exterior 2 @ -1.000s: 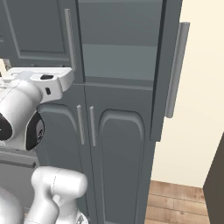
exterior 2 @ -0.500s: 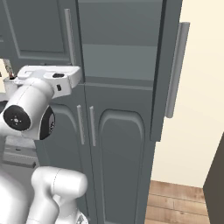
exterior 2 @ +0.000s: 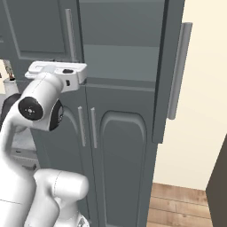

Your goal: Open the cabinet. Pick the bowls from the counter and place them in the cabinet. Then close the cabinet.

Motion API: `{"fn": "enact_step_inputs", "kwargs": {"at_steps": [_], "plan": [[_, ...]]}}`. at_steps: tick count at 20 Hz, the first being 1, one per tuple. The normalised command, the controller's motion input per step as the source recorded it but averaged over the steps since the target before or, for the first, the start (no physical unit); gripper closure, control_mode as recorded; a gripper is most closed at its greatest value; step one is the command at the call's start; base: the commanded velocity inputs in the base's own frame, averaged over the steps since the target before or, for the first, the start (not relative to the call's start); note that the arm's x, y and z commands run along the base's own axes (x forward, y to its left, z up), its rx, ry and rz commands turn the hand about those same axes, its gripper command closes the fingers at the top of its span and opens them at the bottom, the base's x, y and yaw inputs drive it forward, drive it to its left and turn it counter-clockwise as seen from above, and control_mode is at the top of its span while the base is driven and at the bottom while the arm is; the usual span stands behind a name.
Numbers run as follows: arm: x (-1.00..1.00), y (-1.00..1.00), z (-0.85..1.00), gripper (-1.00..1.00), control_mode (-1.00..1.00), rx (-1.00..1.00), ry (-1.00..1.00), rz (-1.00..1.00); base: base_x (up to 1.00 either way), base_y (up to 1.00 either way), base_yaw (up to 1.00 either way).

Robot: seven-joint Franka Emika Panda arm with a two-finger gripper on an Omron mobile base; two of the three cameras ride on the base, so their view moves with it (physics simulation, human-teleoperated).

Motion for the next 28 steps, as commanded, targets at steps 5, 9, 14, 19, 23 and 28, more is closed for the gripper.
{"fn": "enact_step_inputs", "kwargs": {"at_steps": [5, 9, 14, 19, 23, 28], "plan": [[0.55, 0.00, -0.02, -1.00, -1.00, 0.00, 0.00, 0.00, 0.00, 0.00, 0.00], [0.58, 0.00, 0.00, -1.00, -1.00, 0.00, 0.00, 0.00, 0.00, 0.00, 0.00], [0.55, 0.00, 0.00, 1.00, -1.00, 0.00, 0.00, 0.00, 0.00, 0.00, 0.00], [0.60, 0.00, 0.00, 1.00, -1.00, 0.00, 0.00, 0.00, 0.00, 0.00, 0.00], [0.67, 0.00, 0.00, 1.00, -1.00, 0.00, 0.00, 0.00, 0.00, 0.00, 0.00], [0.51, 0.00, 0.00, 1.00, -1.00, -0.02, -0.02, 0.00, 0.00, 0.00, 0.00]]}}
